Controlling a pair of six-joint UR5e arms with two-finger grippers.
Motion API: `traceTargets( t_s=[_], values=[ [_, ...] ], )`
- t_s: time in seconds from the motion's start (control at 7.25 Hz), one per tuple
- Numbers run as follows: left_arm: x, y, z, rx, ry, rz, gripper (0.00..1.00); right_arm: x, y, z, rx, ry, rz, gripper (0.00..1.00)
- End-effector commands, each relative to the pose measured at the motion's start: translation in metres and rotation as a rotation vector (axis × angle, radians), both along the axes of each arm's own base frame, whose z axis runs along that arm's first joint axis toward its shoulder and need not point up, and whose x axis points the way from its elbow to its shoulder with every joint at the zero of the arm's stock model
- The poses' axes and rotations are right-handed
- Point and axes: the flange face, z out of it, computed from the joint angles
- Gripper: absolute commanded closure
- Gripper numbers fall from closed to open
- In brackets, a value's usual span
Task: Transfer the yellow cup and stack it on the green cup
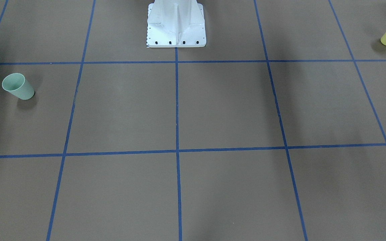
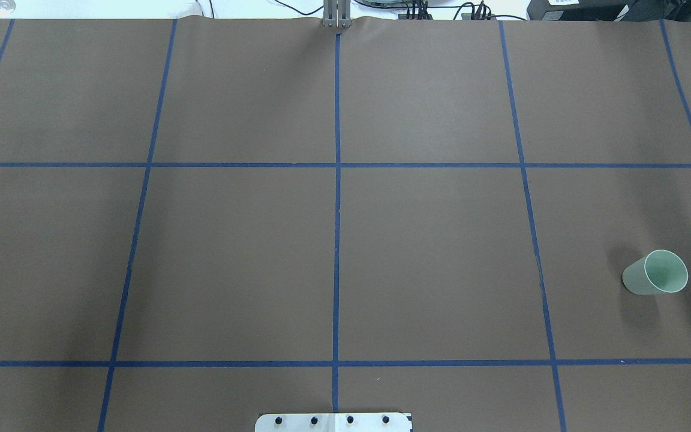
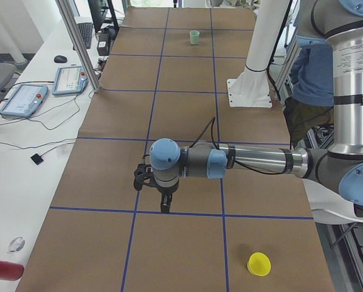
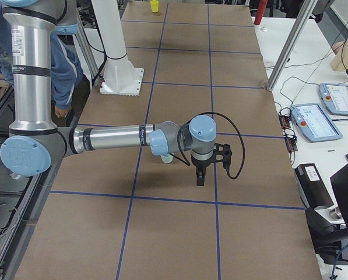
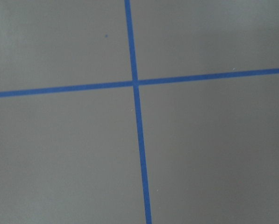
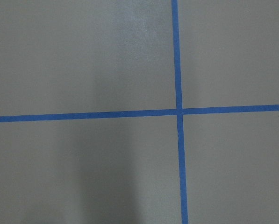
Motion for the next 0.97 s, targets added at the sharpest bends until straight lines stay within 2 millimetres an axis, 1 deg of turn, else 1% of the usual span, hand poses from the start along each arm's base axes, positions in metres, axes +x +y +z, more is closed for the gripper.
traceTargets(
  t_s=[0.0, 0.14, 0.28, 0.41, 0.55, 0.69, 0.83],
  values=[
    [0.001, 0.014, 0.005, 0.038, -0.004, 0.021, 0.00, 0.000, 0.000, -0.001, 0.001, 0.000, 0.001, 0.00],
    [0.001, 0.014, 0.007, 0.036, -0.004, 0.021, 0.00, -0.001, 0.000, -0.001, 0.001, 0.000, 0.000, 0.00],
    [0.001, 0.021, 0.013, 0.021, -0.002, 0.022, 0.00, -0.001, 0.000, -0.001, 0.003, -0.002, 0.000, 0.00],
    [0.002, 0.024, 0.016, 0.020, 0.001, 0.024, 0.00, -0.001, 0.000, -0.002, 0.004, -0.002, 0.000, 0.00],
    [0.002, 0.026, 0.024, -0.008, 0.010, 0.019, 0.00, -0.002, -0.002, -0.003, 0.006, -0.001, -0.001, 0.00],
    [0.003, 0.026, 0.023, -0.024, 0.022, 0.002, 0.00, -0.002, -0.001, -0.001, 0.001, -0.002, -0.001, 0.00],
    [0.009, 0.022, 0.018, -0.137, 0.040, -0.108, 0.00, -0.002, 0.001, 0.001, -0.002, -0.002, -0.004, 0.00]
  ],
)
